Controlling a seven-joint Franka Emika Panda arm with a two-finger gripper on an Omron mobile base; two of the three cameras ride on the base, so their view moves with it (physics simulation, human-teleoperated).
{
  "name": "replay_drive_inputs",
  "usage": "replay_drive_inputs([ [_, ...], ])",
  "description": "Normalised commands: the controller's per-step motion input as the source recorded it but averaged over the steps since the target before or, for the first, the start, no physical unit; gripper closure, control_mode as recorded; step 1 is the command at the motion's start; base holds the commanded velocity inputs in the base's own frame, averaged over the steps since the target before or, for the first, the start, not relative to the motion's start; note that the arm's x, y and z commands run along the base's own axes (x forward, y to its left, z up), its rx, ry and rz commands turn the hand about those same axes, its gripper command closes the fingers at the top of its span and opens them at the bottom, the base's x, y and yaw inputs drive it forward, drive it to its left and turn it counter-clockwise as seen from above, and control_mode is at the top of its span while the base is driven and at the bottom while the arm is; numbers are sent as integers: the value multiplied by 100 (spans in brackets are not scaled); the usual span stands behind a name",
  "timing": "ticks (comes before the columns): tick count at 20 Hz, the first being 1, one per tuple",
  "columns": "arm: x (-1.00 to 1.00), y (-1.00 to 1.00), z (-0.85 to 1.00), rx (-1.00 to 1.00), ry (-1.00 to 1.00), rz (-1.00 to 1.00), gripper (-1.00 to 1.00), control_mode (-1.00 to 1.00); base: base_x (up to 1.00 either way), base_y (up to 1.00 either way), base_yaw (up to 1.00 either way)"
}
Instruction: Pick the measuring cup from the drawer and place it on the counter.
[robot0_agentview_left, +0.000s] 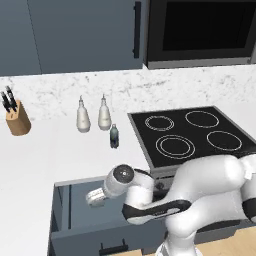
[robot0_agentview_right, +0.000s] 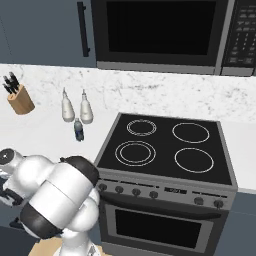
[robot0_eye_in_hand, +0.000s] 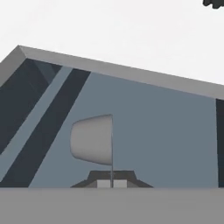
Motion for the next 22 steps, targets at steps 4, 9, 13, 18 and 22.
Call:
replay_drive_inputs([
  [4, -33, -2, 100, 0, 18, -3, 100, -100, 0, 0, 0],
  [9, -17, 0, 100, -2, 9, -6, 100, -100, 0, 0, 0],
  [13, -3, 0, 100, -5, 5, -7, 100, -100, 0, 0, 0],
  [18, 26, 0, 65, -14, -6, -9, 100, -100, 0, 0, 0],
  [22, 35, 0, 24, -21, -32, -5, 100, -100, 0, 0, 0],
])
